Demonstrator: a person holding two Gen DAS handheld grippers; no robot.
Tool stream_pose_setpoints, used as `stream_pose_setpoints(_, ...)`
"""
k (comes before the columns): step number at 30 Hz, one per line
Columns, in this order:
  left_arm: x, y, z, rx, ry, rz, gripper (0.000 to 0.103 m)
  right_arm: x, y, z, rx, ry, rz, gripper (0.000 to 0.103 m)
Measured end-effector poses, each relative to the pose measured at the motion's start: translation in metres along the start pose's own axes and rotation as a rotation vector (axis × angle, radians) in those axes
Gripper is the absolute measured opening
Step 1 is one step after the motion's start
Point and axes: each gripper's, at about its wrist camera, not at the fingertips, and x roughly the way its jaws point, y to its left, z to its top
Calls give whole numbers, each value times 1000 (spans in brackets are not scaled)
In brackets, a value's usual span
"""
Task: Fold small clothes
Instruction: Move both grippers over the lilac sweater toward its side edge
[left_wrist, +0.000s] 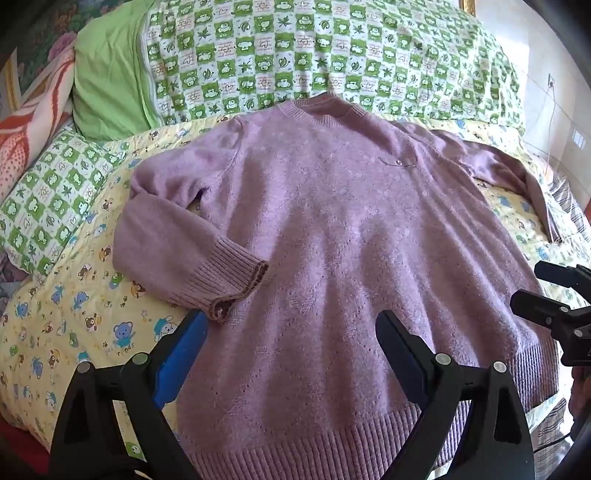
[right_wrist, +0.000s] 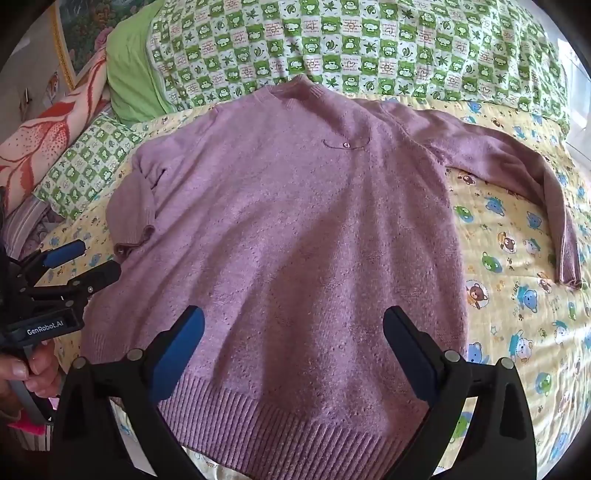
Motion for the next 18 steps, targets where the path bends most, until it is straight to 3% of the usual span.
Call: stream_pose_setpoints(18,8,-3,13,-14,25,14,93,5,0,2,-1,3,9,97)
